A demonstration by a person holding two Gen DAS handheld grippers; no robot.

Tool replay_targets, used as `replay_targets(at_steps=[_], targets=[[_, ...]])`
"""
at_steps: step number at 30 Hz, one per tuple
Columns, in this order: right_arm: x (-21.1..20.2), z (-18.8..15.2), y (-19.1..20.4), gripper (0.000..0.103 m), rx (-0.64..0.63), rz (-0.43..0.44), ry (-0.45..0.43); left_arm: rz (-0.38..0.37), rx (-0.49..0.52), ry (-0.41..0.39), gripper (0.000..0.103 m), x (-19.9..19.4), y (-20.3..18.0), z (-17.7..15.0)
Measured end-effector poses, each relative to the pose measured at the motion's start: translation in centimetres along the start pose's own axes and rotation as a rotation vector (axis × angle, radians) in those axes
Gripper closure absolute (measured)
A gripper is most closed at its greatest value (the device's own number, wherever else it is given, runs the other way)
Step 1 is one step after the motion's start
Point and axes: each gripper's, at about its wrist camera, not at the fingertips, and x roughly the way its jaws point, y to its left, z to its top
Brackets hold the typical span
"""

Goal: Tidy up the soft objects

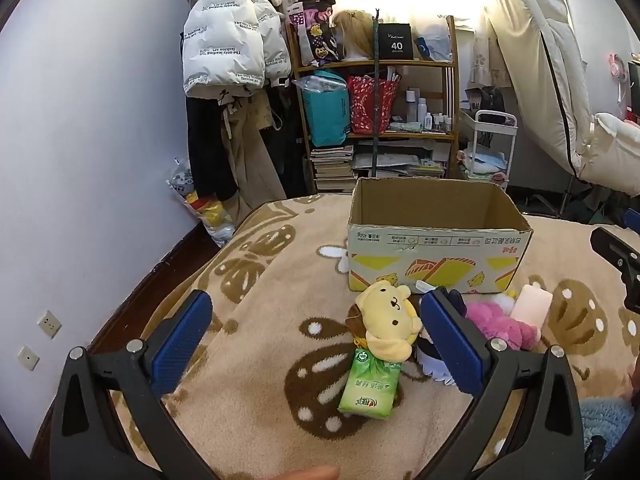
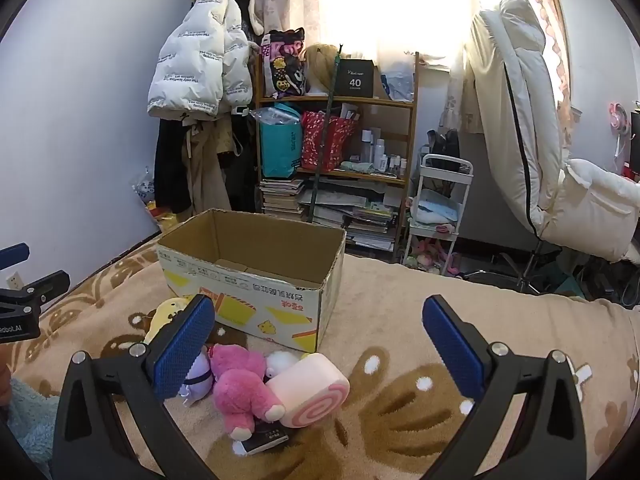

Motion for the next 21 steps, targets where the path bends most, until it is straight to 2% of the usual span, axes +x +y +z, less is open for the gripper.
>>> replay_targets(at_steps=[21], targets=[[0.33,-0.13,-0.11,0.0,-0.001,-0.01,0.008,0.001,0.003,-0.007,0.001,0.2,0.12,0.06]])
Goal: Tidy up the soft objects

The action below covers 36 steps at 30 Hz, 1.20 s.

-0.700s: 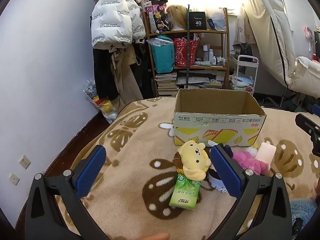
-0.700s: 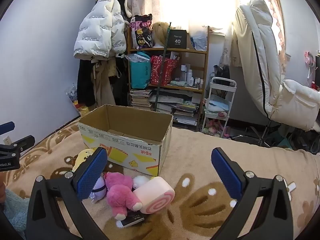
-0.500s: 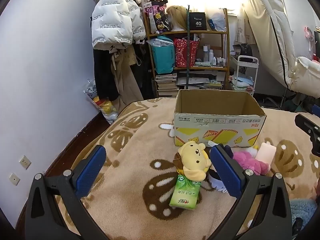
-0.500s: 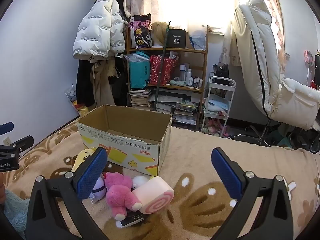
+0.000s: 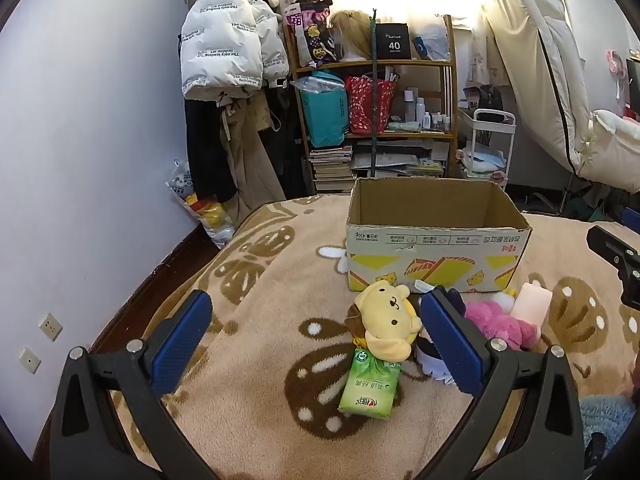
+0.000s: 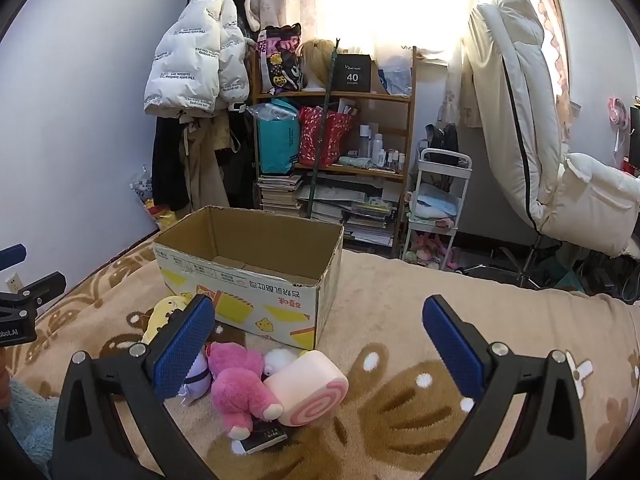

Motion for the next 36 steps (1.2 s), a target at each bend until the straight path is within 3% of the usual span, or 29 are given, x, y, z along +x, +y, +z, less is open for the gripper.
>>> replay_targets(at_steps=[36], targets=[[0.3,-0.2,-0.1,0.0,-0.005,-0.008,0.007,0.004,0.004,0.003,0.001,-0.1,-0.2,-0.3]])
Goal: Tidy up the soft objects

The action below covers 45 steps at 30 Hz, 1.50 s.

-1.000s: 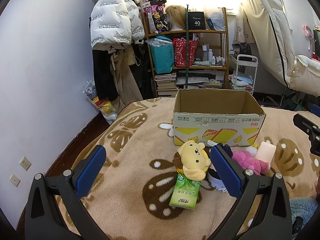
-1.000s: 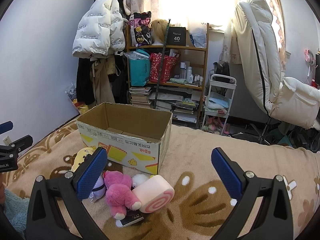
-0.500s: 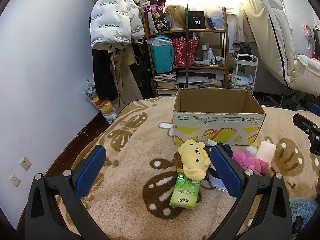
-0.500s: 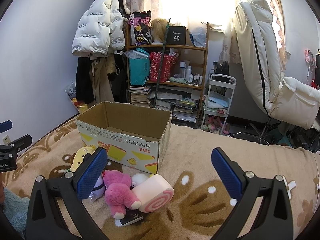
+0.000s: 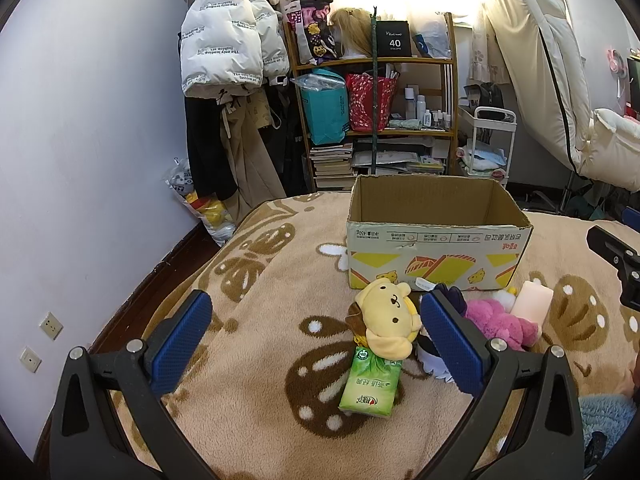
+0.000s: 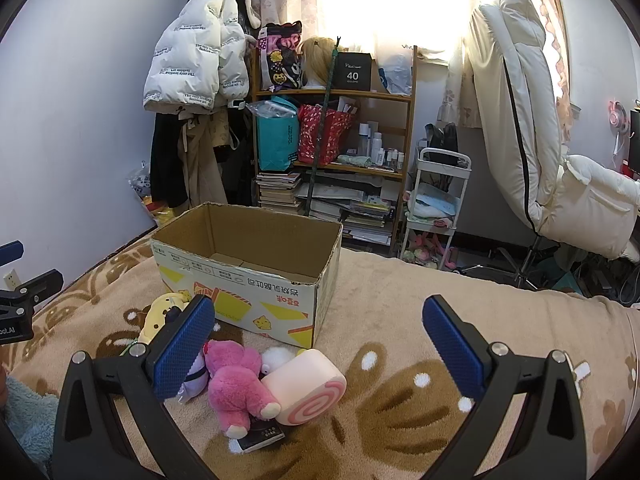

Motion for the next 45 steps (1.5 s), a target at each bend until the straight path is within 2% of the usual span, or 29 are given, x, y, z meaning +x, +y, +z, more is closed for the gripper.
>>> replay_targets(at_steps=[24,45], targets=[[0.0,0.2,0.0,0.0,-0.001,0.0,0.005,0.0,0.002,0.001,0.001,0.0,0.0,0.0],[0.4,-0.4,-0.2,0.0,-0.001,0.003,0.006,0.001,0.007,0.016,0.001,0.8,-0.2,-1.4]])
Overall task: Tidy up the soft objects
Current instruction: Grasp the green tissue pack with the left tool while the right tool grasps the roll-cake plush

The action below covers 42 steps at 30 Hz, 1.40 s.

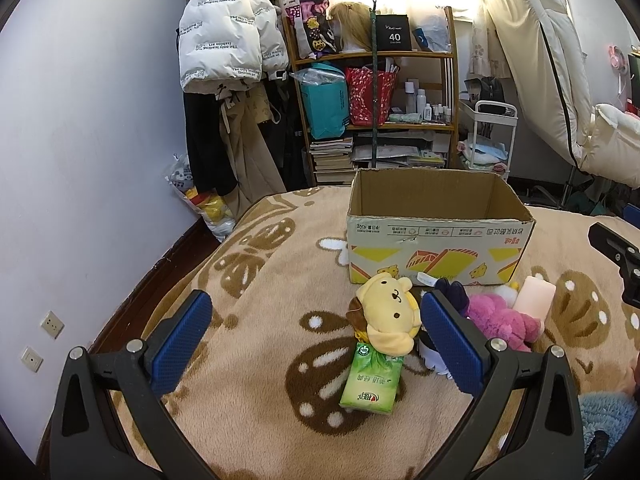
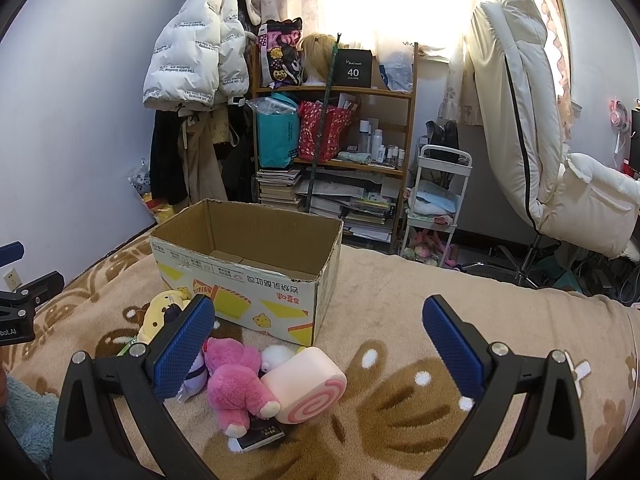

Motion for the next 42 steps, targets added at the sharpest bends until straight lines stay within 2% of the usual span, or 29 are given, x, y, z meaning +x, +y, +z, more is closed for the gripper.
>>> replay_targets(at_steps=[4,8,14,18,27,34,42], targets=[[-0.1,0.0,0.3,0.0,-0.001,0.001,0.001,-0.001,0.0,0.011,0.001,0.2,0.1,0.2],[-0.1,0.1,0.2,0.0,0.0,0.007,0.004,0.004,-0.001,0.063,0.001,1.2,0.2,0.2],[1.3,-1.5,0.3,0.0,0.011,0.005,0.04,0.005,0.009,0.099,0.001,2.0,-0.2,0.8],[2.2,-1.8,-0.2,0.0,0.031,0.022,0.087,0.003,0.014,0.183,0.001,4.2,-0.6,1.0],[5.3,-1.6,-0.6,0.0,0.069,0.037,0.227,-0.02,0.003,0.314,0.001,8.2,-1.3,0.3],[8.1,-2.1,-0.9,0.0,0.094,0.062,0.341,-0.013,-0.017,0.357,0.001,10.2,-1.5,0.2],[10.1,-2.6,-0.9,0.0,0.099,0.087,0.396,-0.017,-0.068,0.415,0.001,12.3,-1.3,0.0]])
